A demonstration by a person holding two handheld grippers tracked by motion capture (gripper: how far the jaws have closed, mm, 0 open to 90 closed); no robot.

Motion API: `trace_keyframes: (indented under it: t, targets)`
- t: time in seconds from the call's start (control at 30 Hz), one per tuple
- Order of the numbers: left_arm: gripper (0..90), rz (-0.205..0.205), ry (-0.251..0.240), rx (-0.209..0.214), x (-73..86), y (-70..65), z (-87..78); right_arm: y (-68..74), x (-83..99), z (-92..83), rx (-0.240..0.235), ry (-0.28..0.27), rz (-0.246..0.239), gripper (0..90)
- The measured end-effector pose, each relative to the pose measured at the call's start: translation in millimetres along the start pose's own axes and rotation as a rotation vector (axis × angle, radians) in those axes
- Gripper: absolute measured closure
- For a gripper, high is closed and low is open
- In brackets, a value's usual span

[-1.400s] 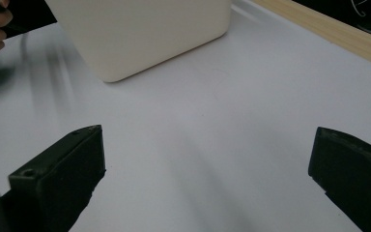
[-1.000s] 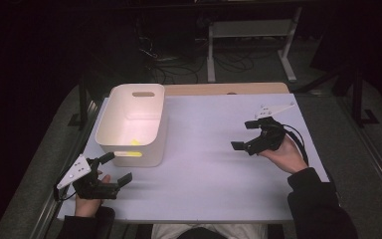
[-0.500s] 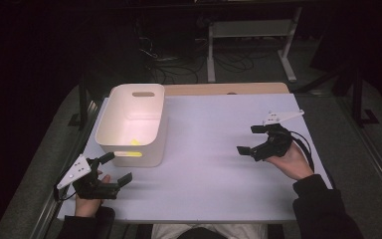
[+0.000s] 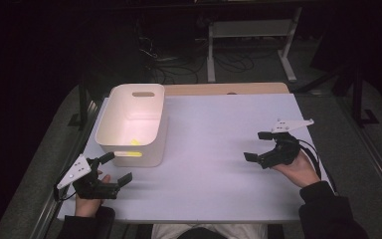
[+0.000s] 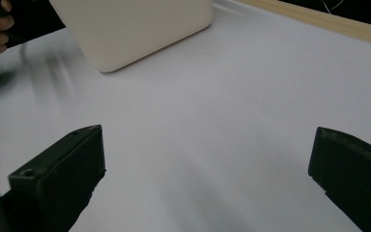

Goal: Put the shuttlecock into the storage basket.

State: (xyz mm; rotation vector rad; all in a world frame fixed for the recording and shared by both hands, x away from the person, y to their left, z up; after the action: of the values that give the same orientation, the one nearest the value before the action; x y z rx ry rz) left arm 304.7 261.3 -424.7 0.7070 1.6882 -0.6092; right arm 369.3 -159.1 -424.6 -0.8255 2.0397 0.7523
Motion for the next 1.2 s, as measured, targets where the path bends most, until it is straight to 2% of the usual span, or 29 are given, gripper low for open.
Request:
trace_keyframes:
  t: [0.43,0.87,1.2]
  targets:
    - [0.0,-0.001,0.0,0.002,0.0,0.0,0.5,-1.2,18.2,-11.8,0.02,-0.026,0.01,0.0]
    - [0.0,0.002,0.001,0.001,0.0,0.3,0.6,-9.6,40.4,-25.1,0.052,-0.042,0.048,0.0]
    - [0.0,0.001,0.0,0.002,-0.2,0.1,0.5,-11.4,51.9,-32.9,0.072,-0.052,0.048,0.0]
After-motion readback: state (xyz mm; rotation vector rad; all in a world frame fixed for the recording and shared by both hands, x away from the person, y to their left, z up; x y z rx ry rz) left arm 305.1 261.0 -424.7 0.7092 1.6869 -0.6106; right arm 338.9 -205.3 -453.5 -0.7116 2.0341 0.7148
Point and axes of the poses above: each handheld gripper's, and its own axes: z roughly forward along the jaws, x roughly out of its underside, y roughly to its left, the point moved 8 cm from there along z, roughly forward along the jaws, and after that the axes turned 3 degrees about z, right-handed, at the moved point
